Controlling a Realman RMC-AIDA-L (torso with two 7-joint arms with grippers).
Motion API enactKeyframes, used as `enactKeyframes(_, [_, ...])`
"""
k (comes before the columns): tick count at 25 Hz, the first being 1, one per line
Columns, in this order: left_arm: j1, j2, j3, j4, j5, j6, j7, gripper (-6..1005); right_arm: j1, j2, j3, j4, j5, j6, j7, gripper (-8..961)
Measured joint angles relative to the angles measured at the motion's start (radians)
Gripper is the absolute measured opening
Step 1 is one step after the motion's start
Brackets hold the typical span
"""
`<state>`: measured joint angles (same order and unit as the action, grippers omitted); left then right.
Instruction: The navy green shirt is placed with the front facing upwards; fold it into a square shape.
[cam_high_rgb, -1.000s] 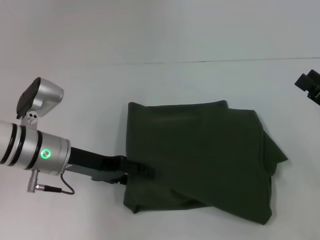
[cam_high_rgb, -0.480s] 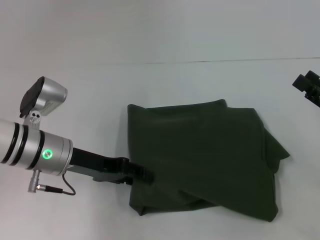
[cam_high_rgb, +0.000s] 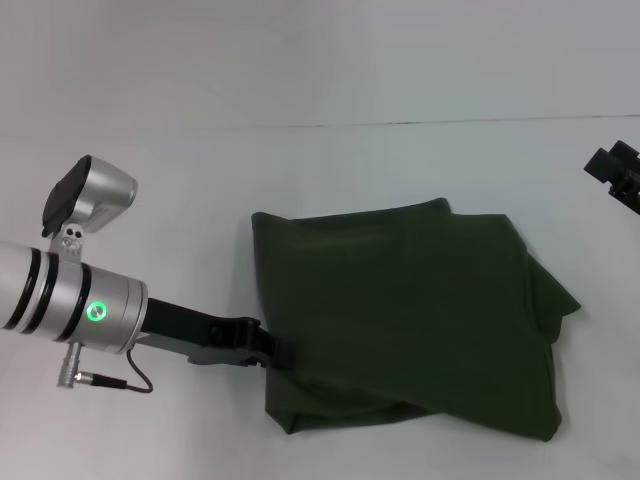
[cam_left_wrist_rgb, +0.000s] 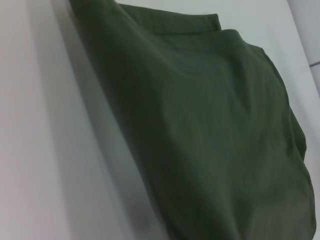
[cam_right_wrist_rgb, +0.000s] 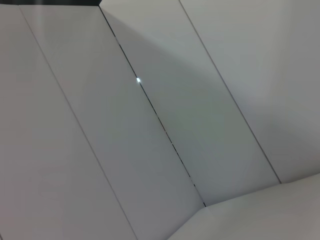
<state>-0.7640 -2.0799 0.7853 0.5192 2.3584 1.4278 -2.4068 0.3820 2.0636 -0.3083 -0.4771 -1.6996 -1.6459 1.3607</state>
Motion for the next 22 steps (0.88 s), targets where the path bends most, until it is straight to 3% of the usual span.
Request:
enactKeyframes(4, [0.001,0.003,0.000,0.001,0.003,0.008,0.008,163,0.000,0.002,0.000,0.000,0.000,0.000,0.000,696])
enactKeyframes(9, [0.007,0.010,0.000,0.009,0.026,0.014,0.008,98,0.000,0.003,0.000,0.000,0.000,0.000,0.000,696])
enactKeyframes(22, [0.075,0.036,-0.049,0.119,0.090,0.045,-0.008,95,0.006,0.008,0.000,0.000,0.004,0.000,0.000,697])
